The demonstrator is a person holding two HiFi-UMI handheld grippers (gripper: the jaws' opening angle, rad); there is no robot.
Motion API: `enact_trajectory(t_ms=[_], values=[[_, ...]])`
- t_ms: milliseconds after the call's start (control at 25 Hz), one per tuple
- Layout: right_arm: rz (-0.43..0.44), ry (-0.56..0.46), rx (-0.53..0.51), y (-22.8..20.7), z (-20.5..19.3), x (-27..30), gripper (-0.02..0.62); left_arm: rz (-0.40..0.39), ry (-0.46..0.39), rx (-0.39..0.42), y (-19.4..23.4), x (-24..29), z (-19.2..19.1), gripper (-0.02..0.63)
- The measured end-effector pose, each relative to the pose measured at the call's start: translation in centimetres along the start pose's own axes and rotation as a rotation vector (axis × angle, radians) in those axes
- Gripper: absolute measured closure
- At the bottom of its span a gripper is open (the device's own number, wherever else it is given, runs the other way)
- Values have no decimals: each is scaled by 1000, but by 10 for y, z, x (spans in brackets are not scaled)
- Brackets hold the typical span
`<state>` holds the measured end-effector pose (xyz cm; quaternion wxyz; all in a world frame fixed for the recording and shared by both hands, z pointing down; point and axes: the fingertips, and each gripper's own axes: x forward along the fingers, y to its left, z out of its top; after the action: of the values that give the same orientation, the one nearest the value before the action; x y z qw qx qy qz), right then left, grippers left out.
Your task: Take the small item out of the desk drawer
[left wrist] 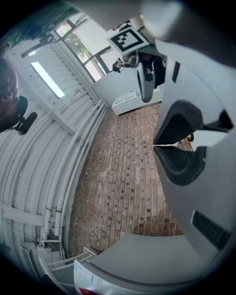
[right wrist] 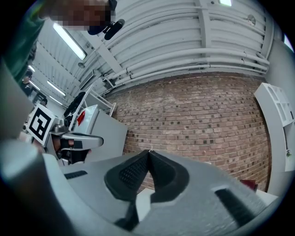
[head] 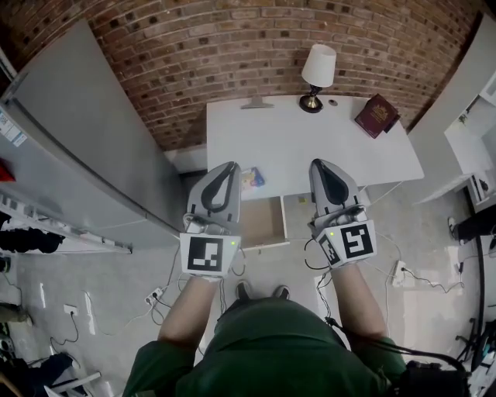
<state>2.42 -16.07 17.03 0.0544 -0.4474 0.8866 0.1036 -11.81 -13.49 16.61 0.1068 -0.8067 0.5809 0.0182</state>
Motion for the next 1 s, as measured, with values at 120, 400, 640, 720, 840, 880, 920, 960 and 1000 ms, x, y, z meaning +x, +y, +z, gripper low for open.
enact_trajectory(t_ms=[120, 400, 640, 720, 840, 880, 920, 960, 1000], values=[[-5, 15, 4, -1, -5, 2, 594, -1, 11, -9, 6, 2, -5, 595], [-3, 43, 1, 2, -15, 10, 594, 1, -1, -4, 18, 6, -14, 595], [-7, 63, -4, 6, -21, 14, 594, -6, -4, -6, 25, 9, -19, 595], [-9, 64, -6, 7, -22, 16, 594, -8, -3, -10, 28, 10, -21, 595], [-11, 65, -10, 8, -22, 19, 594, -11, 12, -20, 31, 11, -22, 595], [-10, 68, -14, 9, -22, 20, 594, -11, 5, -18, 33, 11, -23, 595], [-10, 71, -16, 10, -21, 21, 594, -12, 3, -19, 34, 11, -23, 595], [-11, 73, -17, 11, -22, 22, 594, -12, 2, -21, 35, 11, -24, 595], [-13, 74, -18, 13, -22, 23, 594, -13, 1, -23, 37, 11, -25, 595]])
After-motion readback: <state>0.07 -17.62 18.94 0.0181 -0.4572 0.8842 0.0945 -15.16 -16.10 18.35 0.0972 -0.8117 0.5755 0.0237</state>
